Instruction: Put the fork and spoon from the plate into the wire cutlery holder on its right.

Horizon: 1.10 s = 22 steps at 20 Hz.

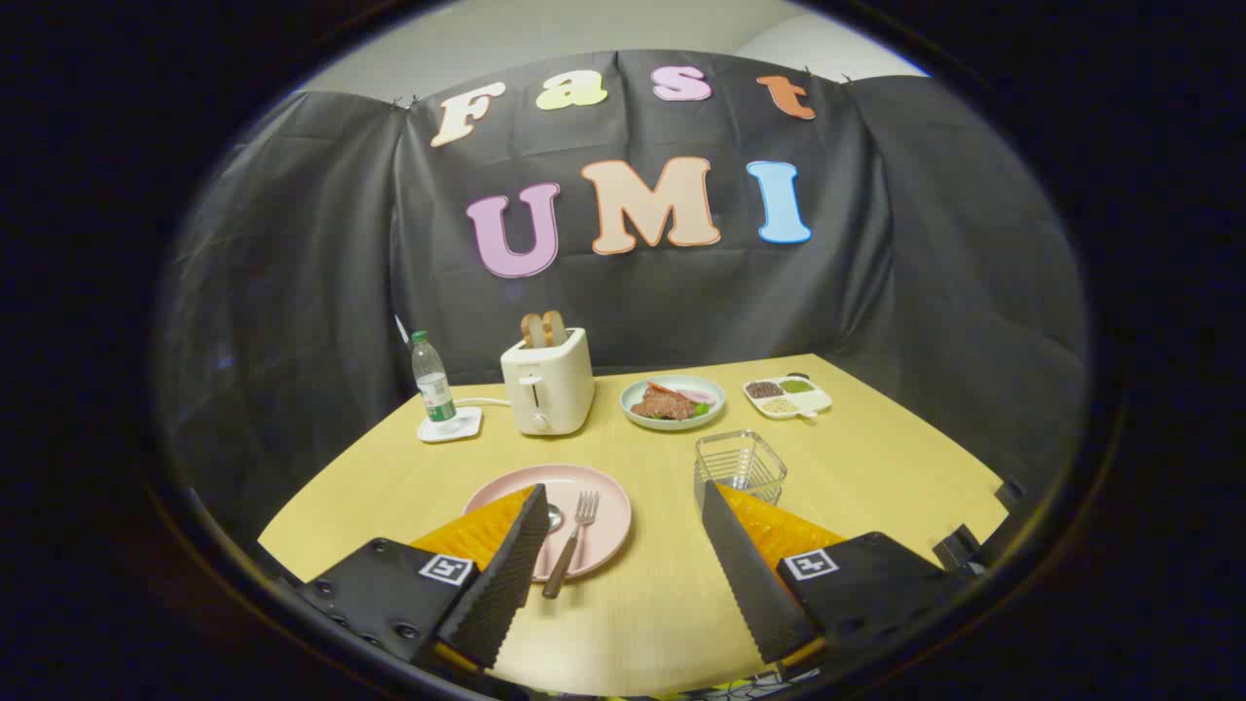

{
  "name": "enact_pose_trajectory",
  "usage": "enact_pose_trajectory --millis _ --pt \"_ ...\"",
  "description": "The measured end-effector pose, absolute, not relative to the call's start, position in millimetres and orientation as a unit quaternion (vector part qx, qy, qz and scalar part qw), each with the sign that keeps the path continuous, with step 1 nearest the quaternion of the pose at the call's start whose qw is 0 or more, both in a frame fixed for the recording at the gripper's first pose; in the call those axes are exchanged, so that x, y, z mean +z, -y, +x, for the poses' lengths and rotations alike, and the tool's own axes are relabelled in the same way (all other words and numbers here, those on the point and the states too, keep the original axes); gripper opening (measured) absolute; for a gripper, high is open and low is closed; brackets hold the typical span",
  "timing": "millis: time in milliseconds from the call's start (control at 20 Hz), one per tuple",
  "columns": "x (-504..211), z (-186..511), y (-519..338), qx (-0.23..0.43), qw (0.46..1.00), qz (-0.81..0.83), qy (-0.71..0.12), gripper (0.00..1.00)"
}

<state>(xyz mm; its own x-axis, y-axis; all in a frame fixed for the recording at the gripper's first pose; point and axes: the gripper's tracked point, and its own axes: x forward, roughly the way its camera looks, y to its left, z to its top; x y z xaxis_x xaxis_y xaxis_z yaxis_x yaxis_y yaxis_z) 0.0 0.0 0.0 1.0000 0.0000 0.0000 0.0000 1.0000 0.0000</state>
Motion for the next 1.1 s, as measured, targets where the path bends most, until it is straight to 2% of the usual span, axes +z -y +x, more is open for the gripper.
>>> enact_pose_trajectory --millis 750,1100 --pt "-15 -4 -11 -0.036 0.999 -0.026 -0.021 0.99" --pt "-28 6 -24 -0.024 0.999 -0.028 -0.034 0.99"
